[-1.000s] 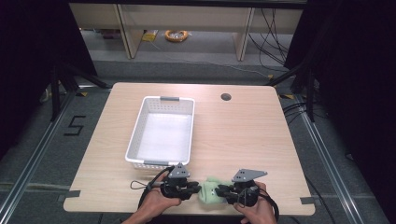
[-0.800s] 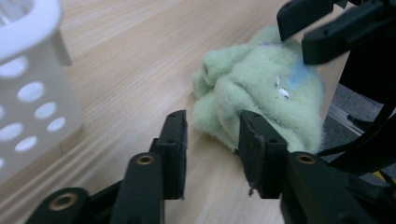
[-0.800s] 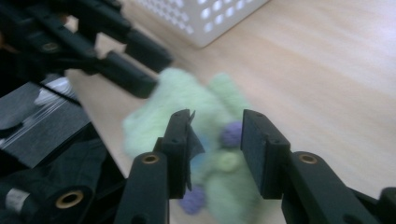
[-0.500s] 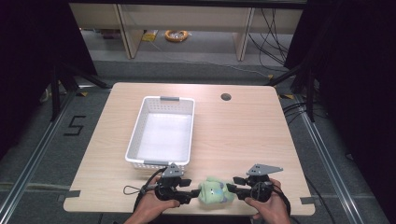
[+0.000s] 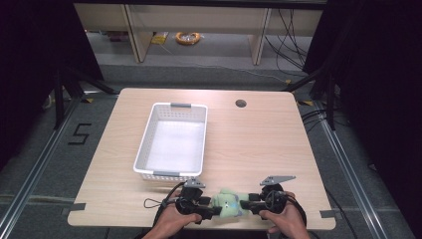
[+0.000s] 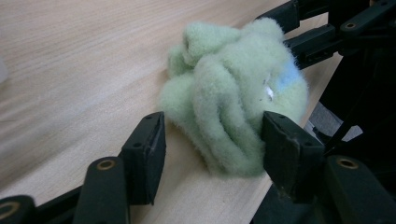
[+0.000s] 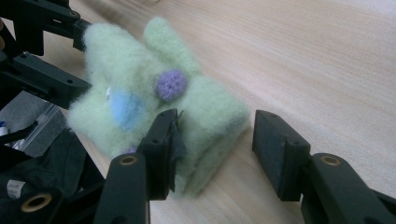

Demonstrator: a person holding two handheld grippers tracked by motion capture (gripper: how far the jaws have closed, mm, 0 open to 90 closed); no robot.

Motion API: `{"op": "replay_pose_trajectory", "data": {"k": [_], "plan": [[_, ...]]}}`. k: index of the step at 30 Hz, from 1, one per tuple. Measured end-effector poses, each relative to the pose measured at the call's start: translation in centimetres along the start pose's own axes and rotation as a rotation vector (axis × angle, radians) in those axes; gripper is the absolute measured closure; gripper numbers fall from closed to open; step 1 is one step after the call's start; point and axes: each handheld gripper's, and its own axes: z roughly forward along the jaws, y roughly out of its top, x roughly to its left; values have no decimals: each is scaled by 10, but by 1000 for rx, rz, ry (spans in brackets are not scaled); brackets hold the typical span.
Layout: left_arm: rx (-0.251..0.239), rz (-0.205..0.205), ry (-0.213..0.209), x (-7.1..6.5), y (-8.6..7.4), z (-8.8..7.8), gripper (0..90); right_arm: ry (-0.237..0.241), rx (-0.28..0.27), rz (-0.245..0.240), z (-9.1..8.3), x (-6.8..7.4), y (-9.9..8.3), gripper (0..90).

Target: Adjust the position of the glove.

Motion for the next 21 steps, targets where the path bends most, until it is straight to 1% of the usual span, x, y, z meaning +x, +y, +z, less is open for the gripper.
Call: {"op": "replay_pose_trajectory", "data": {"k": [1, 2, 3, 4, 6, 7, 8, 9, 11, 12, 13, 14, 15, 16, 18, 19, 20, 21], "plan": [[-2, 3, -7, 0, -1, 2, 426, 14, 9, 33, 0, 3, 0, 518], [9, 12, -8, 0, -1, 3, 427, 0, 11, 26, 1, 2, 0, 518], [19, 16, -23, 0, -1, 4, 432, 19, 12, 29, 2, 2, -1, 518], [20, 21, -12, -1, -1, 5, 444, 18, 9, 13, 3, -1, -1, 518], [20, 17, -20, -1, -1, 6, 454, 33, 15, 38, 3, -3, -1, 518], [37, 20, -10, -1, 0, 5, 466, 41, 11, 45, 4, -4, -1, 520], [34, 19, -21, -1, 0, 6, 479, 44, 8, 45, 4, -4, -2, 521], [24, 19, -49, 0, 0, 8, 489, 44, 9, 47, 4, -4, -2, 523], [22, 19, -61, 1, -1, 8, 519, 38, 8, 47, 5, -4, -2, 531], [24, 11, -65, 1, -1, 9, 531, 41, 5, 49, 5, -4, -2, 540], [46, 14, -44, 1, 0, 7, 540, 47, 5, 51, 5, -4, -2, 550], [40, 12, -58, 2, 0, 7, 555, 57, 4, 53, 6, -5, -2, 562], [43, 2, -56, 2, 0, 7, 573, 78, 7, 62, 6, -5, -3, 577], [37, -1, -71, 3, -1, 7, 587, 97, 6, 70, 6, -7, -3, 590], [27, -3, -77, 3, -1, 8, 630, 119, 2, 76, 7, -9, -4, 613], [39, 9, -66, 2, 0, 7, 647, 129, 1, 74, 7, -10, -4, 621], [33, 5, -63, 1, 0, 6, 663, 120, 0, 77, 7, -9, -4, 640], [27, 8, -66, 1, 0, 7, 675, 131, -2, 72, 7, -9, -4, 653]]}}
